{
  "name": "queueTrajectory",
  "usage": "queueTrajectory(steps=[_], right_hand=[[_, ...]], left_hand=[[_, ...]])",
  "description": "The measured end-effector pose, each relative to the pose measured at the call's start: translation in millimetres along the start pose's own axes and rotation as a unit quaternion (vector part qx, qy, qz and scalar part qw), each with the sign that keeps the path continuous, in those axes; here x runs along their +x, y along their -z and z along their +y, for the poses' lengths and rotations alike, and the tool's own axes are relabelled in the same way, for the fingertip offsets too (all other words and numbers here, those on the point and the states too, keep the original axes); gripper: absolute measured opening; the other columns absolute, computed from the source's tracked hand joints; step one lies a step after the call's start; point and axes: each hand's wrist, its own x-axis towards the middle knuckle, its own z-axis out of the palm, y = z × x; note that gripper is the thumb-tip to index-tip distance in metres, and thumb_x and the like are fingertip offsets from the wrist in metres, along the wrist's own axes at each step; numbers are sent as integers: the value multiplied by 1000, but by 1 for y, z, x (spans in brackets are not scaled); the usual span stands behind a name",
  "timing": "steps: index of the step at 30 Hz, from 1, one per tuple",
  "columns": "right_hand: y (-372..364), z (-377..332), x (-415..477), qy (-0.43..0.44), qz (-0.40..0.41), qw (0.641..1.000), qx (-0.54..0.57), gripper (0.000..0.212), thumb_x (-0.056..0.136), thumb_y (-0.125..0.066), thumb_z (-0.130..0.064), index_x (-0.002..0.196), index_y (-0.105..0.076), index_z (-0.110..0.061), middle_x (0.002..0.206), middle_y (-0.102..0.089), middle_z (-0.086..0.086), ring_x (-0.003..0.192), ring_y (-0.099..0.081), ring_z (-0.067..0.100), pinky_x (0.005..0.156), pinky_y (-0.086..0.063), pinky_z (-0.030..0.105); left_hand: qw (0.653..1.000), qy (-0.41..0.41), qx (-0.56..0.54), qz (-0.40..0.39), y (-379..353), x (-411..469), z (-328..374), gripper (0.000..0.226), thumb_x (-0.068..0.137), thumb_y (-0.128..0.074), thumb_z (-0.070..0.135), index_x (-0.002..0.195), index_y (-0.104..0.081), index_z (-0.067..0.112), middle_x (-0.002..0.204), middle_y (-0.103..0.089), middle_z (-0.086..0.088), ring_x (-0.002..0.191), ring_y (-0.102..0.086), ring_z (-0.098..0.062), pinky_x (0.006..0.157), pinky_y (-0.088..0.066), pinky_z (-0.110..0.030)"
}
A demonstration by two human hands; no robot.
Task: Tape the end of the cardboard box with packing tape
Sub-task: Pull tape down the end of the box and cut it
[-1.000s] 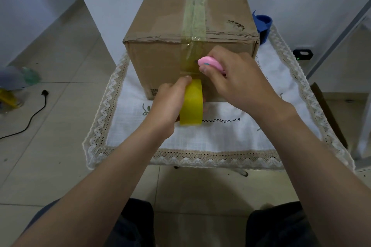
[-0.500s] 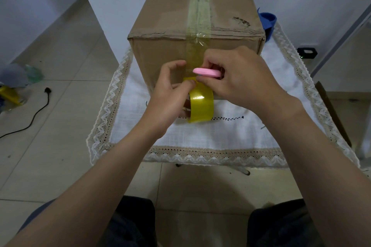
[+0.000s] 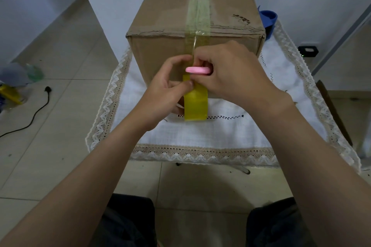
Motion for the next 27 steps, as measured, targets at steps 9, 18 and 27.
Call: queueTrajectory(steps=[9, 18, 27], right_hand=[[-2, -5, 12, 3, -16, 1000, 12, 24, 84, -67, -39, 80, -63, -16, 68, -53, -4, 75, -54, 24, 66, -53, 43], [-3, -8, 14, -9, -22, 1000, 15, 20, 85, -69, -35, 80, -64, -17, 69, -52, -5, 76, -53, 23, 68, -53, 43], [-2, -7, 15, -12, -24, 1000, 15, 17, 88, -70, -32, 80, -66, -17, 72, -54, -6, 78, -53, 21, 67, -46, 37]], left_hand=[[998, -11, -39, -40, 9, 6, -6, 45, 105, -56, 4, 132, -51, 39, 75, -73, -4, 66, -73, -17, 58, -63, -42], [997, -18, -52, -60, 11, 6, -8, 43, 104, -60, 8, 131, -50, 40, 83, -75, -10, 71, -75, -19, 57, -63, -39], [997, -18, -53, -58, 11, 7, -8, 44, 104, -60, 7, 137, -48, 33, 85, -74, -14, 69, -74, -20, 54, -62, -36]])
